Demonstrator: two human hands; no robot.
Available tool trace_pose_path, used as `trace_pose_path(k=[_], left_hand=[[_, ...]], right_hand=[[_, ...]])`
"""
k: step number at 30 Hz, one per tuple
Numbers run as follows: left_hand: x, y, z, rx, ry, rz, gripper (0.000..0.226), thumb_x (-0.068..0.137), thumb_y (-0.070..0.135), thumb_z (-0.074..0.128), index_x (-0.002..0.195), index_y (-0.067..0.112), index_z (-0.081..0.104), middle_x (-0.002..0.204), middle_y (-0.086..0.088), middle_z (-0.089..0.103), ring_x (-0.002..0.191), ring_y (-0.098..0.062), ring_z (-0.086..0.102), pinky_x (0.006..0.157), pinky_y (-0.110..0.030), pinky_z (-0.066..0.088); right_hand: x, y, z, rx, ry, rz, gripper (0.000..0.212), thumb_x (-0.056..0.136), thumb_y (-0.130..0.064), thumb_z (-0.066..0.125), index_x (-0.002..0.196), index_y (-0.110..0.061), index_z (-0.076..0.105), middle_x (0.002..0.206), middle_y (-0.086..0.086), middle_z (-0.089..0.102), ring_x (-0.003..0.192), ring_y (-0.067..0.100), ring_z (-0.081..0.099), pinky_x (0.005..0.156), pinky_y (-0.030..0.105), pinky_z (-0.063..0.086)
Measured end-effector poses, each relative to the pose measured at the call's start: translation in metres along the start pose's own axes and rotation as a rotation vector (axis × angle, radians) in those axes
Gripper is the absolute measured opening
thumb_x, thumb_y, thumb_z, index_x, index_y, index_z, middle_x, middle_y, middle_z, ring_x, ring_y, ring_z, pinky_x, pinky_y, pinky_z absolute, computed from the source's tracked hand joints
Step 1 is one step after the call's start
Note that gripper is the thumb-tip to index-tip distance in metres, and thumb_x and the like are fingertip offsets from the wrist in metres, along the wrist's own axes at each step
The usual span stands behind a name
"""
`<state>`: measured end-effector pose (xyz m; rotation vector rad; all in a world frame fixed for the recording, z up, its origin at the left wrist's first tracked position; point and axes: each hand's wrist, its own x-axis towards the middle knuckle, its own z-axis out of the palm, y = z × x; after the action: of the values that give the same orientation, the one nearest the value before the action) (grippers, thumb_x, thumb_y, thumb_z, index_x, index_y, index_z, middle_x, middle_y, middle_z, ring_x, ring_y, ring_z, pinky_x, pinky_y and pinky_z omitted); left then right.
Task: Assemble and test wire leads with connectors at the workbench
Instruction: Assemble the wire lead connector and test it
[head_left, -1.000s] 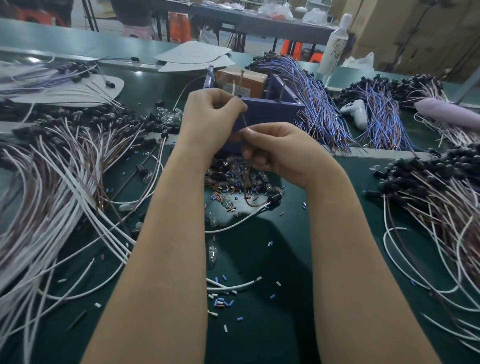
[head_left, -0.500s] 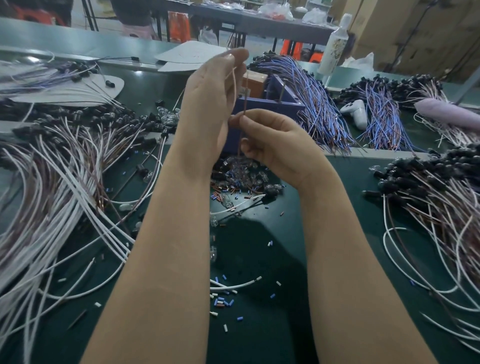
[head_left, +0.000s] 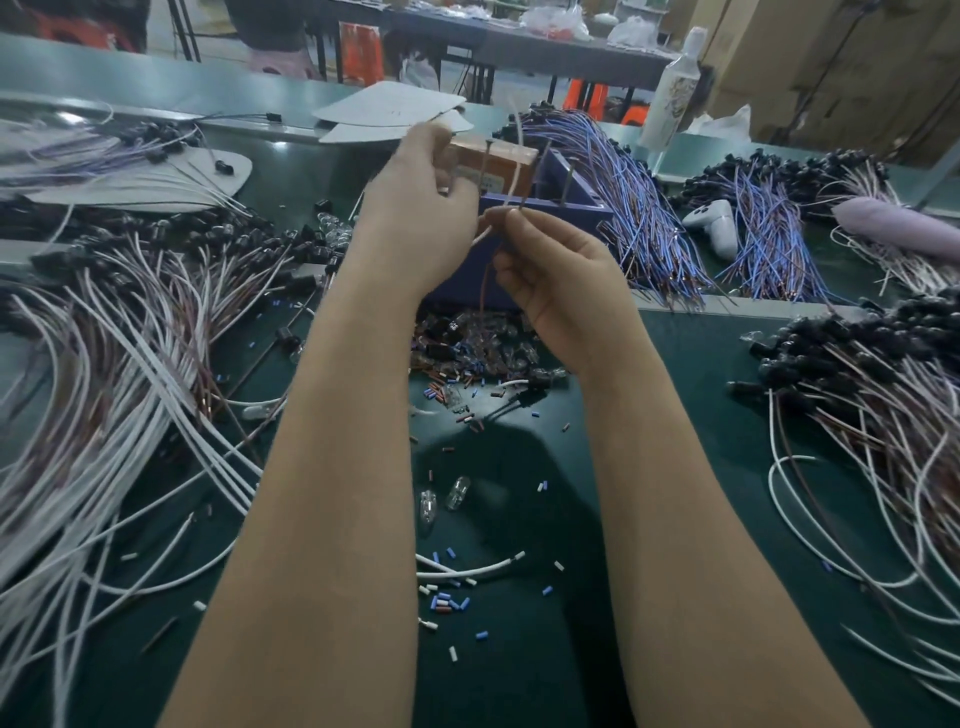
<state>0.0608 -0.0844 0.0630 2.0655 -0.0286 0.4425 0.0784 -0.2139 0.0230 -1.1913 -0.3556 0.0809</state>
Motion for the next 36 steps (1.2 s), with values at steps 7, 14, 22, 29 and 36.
trace_pose_path(k=[7, 14, 22, 29, 36], left_hand=[[-0.002, -0.004, 0.001, 0.157, -0.097, -0.068, 0.021, 0.096, 0.018, 0.049, 0.088, 0.014, 0.068, 0.082, -0.004, 0.070, 0.064, -0.007, 0.055, 0.065, -0.023, 0.043], [0.001, -0.011, -0.008, 0.205, 0.060, -0.248, 0.025, 0.090, 0.012, 0.047, 0.103, 0.001, 0.066, 0.106, -0.020, 0.067, 0.101, -0.038, 0.061, 0.090, -0.044, 0.052], [0.000, -0.013, -0.021, 0.283, 0.036, -0.306, 0.023, 0.085, 0.010, 0.054, 0.103, 0.004, 0.067, 0.101, -0.018, 0.065, 0.086, -0.033, 0.057, 0.070, -0.034, 0.043], [-0.002, -0.013, -0.028, 0.334, -0.008, -0.344, 0.020, 0.085, 0.011, 0.061, 0.102, 0.002, 0.068, 0.101, -0.021, 0.066, 0.099, -0.038, 0.061, 0.065, -0.031, 0.039], [-0.004, -0.019, -0.038, 0.362, -0.007, -0.362, 0.020, 0.088, 0.012, 0.057, 0.102, 0.002, 0.068, 0.096, -0.019, 0.066, 0.065, -0.028, 0.051, 0.054, -0.028, 0.035]], right_hand=[[0.001, -0.003, 0.002, 0.004, 0.200, 0.065, 0.017, 0.098, -0.009, 0.049, 0.088, -0.009, 0.063, 0.066, 0.002, 0.070, 0.055, 0.009, 0.061, 0.054, 0.016, 0.051], [0.006, -0.005, -0.012, -0.105, 0.472, 0.112, 0.020, 0.101, -0.005, 0.040, 0.087, -0.010, 0.052, 0.065, 0.008, 0.063, 0.039, 0.003, 0.048, 0.044, 0.013, 0.042], [0.004, -0.003, -0.014, -0.249, 0.516, 0.024, 0.010, 0.098, -0.006, 0.046, 0.092, -0.014, 0.045, 0.066, 0.005, 0.065, 0.041, 0.005, 0.045, 0.044, 0.016, 0.039], [0.005, -0.001, -0.012, -0.292, 0.490, 0.042, 0.010, 0.097, -0.006, 0.048, 0.091, -0.014, 0.049, 0.062, 0.002, 0.066, 0.042, 0.006, 0.047, 0.042, 0.016, 0.038], [0.004, 0.001, -0.012, -0.295, 0.481, 0.059, 0.009, 0.096, -0.006, 0.047, 0.092, -0.013, 0.049, 0.061, 0.001, 0.066, 0.043, 0.006, 0.046, 0.041, 0.017, 0.038]])
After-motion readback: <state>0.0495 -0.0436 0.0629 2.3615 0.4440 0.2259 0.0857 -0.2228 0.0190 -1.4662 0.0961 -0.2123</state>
